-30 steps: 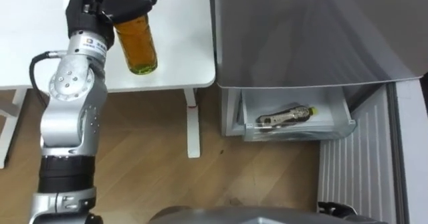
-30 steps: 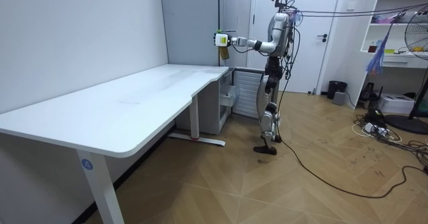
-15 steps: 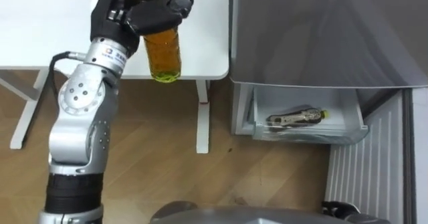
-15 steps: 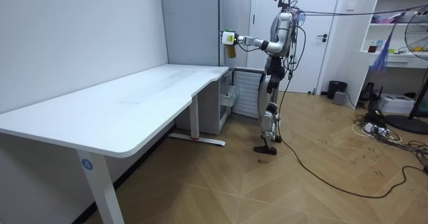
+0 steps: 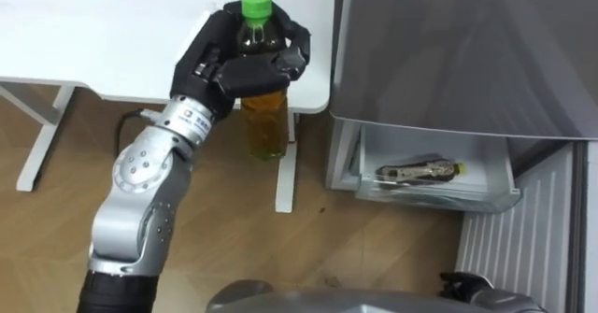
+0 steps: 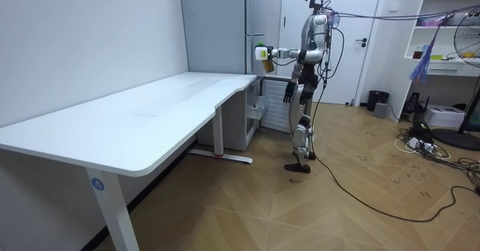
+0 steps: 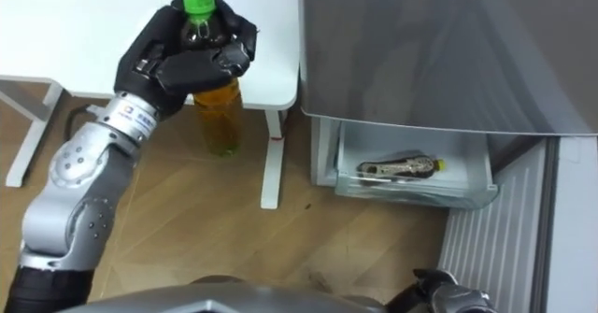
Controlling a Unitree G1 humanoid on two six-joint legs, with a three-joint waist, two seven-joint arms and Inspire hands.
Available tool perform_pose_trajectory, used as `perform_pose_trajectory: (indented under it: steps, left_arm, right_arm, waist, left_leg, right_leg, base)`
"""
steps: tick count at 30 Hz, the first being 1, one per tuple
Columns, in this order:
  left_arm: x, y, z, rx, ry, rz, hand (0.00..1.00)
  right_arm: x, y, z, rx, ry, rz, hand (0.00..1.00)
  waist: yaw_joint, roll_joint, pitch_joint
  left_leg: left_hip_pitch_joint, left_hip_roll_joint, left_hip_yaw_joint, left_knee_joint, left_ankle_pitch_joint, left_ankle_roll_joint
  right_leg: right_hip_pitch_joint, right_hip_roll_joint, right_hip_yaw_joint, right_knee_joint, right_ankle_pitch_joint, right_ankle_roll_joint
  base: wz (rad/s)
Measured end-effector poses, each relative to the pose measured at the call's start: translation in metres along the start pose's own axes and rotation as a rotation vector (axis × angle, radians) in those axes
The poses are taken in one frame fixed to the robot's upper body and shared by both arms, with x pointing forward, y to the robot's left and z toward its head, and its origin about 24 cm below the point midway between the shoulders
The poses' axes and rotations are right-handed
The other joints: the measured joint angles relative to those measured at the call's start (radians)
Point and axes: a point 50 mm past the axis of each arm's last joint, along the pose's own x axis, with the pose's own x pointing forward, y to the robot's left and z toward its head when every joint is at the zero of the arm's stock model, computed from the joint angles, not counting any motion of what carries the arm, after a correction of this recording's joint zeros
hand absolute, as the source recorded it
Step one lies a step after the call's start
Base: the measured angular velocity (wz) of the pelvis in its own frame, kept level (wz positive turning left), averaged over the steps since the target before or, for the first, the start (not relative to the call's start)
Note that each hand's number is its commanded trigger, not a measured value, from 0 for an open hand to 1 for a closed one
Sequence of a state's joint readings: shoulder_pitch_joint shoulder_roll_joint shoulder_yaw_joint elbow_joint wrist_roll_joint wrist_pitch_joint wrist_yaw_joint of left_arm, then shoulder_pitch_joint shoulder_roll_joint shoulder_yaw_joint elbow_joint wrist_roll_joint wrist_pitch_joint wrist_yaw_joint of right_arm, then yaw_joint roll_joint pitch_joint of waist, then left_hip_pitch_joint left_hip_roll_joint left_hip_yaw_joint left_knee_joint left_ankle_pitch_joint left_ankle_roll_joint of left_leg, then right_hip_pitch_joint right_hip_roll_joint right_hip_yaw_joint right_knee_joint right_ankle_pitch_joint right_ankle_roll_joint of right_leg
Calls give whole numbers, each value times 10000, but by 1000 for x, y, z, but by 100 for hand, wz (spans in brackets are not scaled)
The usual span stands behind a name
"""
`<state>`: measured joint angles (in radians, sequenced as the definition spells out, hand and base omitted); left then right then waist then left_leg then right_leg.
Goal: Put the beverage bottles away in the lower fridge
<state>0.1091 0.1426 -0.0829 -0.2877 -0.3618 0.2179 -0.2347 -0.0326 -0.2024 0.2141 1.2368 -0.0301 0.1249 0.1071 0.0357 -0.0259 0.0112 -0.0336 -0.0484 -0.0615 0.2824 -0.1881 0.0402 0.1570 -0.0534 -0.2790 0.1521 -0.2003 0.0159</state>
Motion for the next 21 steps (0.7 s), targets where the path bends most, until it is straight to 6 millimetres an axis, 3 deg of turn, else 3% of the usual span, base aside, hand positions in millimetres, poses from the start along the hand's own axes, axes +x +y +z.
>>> perform_pose_trajectory:
  steps: [3, 11, 21]
  left_arm:
    - [0, -3, -4, -79, 34, -129, 100]
    - [-22, -6, -42, -651, 1536, 88, 100]
    - [-24, -7, -45, -482, 1510, 179, 100]
  right_arm:
    - [0, 5, 22, -60, -791, 368, 0]
    - [-6, 32, 65, -81, -2680, 1805, 0]
    - [-20, 47, 100, -598, -4469, 2832, 0]
  waist:
    - [11, -17, 15]
    - [15, -16, 4]
    - [9, -29, 2]
  left_leg:
    - [-71, -6, -75, 19, -6, -2]
    - [-160, 1, -56, 134, -7, -3]
    - [-239, 27, 7, 245, 15, -10]
  right_leg:
    - [-4, 8, -82, 1, 0, 0]
    - [12, -1, -244, 68, -1, 2]
    - [-126, 3, -173, 201, -4, 6]
  base:
    - [10]
    - [6]
    - [0]
